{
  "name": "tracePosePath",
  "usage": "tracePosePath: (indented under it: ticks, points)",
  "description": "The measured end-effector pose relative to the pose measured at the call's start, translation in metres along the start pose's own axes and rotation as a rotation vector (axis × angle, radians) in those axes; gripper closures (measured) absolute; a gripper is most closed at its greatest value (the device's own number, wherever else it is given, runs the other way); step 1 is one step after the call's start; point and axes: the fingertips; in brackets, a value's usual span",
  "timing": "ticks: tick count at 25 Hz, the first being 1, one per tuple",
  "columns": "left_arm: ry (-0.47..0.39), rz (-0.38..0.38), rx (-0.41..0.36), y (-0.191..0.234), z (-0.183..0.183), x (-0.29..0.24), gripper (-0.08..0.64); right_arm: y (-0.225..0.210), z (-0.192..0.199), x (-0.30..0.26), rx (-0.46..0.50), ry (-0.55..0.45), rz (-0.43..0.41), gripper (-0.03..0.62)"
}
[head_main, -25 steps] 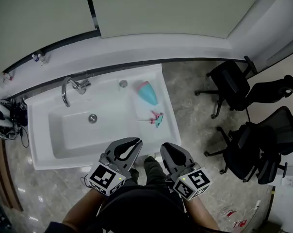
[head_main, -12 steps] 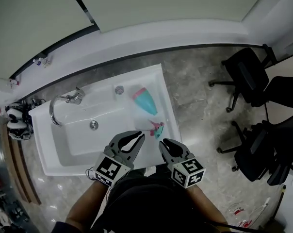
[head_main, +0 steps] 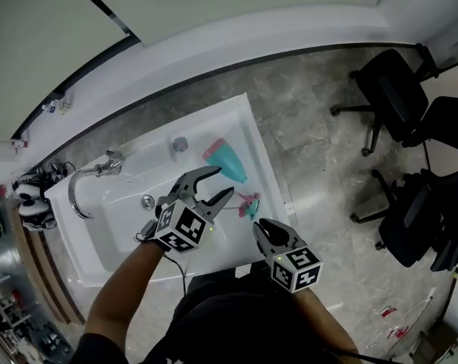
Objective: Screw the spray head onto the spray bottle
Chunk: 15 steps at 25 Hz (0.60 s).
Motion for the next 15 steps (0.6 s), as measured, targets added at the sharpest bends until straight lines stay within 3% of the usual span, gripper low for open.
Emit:
tracePosePath:
  ticks: [5, 11, 15]
  points:
    - [0.226, 0.061, -0.306, 0.029, 0.022, -0.036, 0.313, -0.010, 0.016, -0.015, -0.051, 0.036, 0.016, 0.552]
    - [0.430, 0.142, -0.557, 0.044, 0.043, -0.067, 0.236, -0.023, 0.017, -0.020, -0.108, 0.039, 0.020, 0.552]
    - [0.531, 0.208, -0.675, 0.044, 0.056, -0.081, 0.209, -0.030, 0.018, -0.025, -0.130, 0.054, 0.021, 0.552]
Point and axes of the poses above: the fingertips, and each gripper's own axes: x backward along the fingers, y to its left, z out of its underside, and after that the axes turned 8 degrees about z, right-handed
